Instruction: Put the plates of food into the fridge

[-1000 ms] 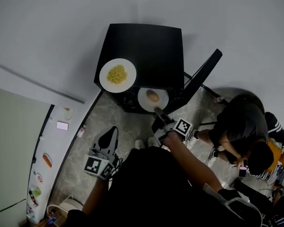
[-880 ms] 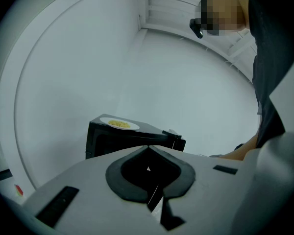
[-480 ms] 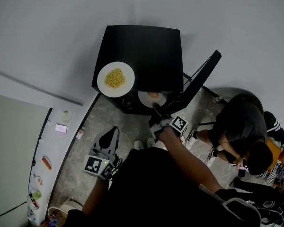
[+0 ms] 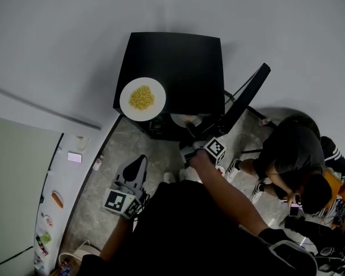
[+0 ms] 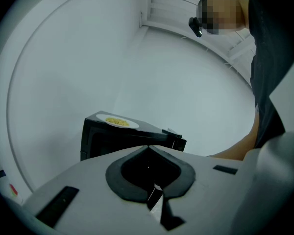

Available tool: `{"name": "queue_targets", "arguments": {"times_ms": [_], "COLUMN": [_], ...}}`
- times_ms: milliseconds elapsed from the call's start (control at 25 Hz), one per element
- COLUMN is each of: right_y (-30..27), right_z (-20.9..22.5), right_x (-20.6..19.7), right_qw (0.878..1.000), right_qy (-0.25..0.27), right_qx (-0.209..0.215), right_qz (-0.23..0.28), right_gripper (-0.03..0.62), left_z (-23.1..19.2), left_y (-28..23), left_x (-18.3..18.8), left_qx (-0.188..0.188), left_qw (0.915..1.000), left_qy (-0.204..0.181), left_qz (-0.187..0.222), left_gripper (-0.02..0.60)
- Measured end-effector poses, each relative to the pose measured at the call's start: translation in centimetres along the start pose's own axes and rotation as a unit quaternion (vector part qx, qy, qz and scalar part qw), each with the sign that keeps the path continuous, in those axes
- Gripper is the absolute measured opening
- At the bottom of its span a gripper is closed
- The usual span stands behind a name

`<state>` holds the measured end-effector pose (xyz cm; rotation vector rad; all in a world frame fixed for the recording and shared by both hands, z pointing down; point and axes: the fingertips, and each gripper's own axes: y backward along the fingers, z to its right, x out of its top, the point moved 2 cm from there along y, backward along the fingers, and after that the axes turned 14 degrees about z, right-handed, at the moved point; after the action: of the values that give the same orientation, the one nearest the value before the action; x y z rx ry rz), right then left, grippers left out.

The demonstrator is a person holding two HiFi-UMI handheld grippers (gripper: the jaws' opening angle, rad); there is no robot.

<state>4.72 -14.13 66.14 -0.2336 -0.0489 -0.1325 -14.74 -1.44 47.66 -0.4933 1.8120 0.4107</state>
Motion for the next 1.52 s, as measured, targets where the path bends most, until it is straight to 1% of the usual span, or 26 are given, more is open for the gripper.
{"name": "queue_targets", "arguments": {"times_ms": [120,240,720,880,1040,1160,1280,1400,1440,1480,1520], "right_y": [-0.5,-1.2,-2.8,-3.0,-3.5,-3.5,-3.4,-2.9,-2.7,-2.5,-2.2], "right_z": [0.2,0.1,0.3,0.2,-0.3,0.0,0.0,0.1,0.1,0.3,0.4], "right_x": [0.1,0.1,1.1,1.4,1.7,1.8,1.7,1.6,1.7,1.8,1.8], "right_qw": [1.000,0.999,0.997,0.995,0.994,0.993,0.995,0.996,0.996,0.996,0.996], "right_qy": [-0.021,-0.028,0.000,0.012,0.017,0.019,0.019,0.046,0.053,0.057,0.060], "right_qx": [-0.008,-0.010,-0.015,-0.008,0.003,0.004,0.009,0.012,0.011,0.011,0.010], "right_qz": [0.014,0.025,0.074,0.095,0.112,0.113,0.101,0.075,0.070,0.066,0.062], "right_gripper": [0.035,0.035,0.035,0.035,0.035,0.035,0.036,0.039,0.063,0.121,0.143], "left_z": [0.3,0.5,0.7,0.9,0.9,0.8,0.8,0.8,0.9,0.9,1.0], "left_y": [-0.2,-0.3,-0.2,-0.3,-0.4,-0.2,-0.1,0.0,0.0,-0.1,-0.1], "left_x": [0.6,0.9,0.7,1.0,1.2,1.1,1.0,0.9,0.9,0.8,0.9], "left_qx": [-0.005,-0.008,-0.012,-0.005,-0.010,-0.007,-0.007,-0.006,-0.005,-0.004,-0.004], "left_qw": [0.9999,0.9999,0.9999,0.9999,0.9999,0.9999,0.9999,0.9999,0.9999,0.9999,0.9999], "left_qy": [0.006,0.004,0.003,0.008,0.001,-0.001,-0.003,-0.001,0.001,0.004,0.005], "left_qz": [0.010,0.011,0.001,0.005,0.010,0.009,0.009,0.009,0.010,0.010,0.011], "left_gripper": [0.023,0.023,0.023,0.023,0.023,0.023,0.023,0.023,0.023,0.023,0.023]}}
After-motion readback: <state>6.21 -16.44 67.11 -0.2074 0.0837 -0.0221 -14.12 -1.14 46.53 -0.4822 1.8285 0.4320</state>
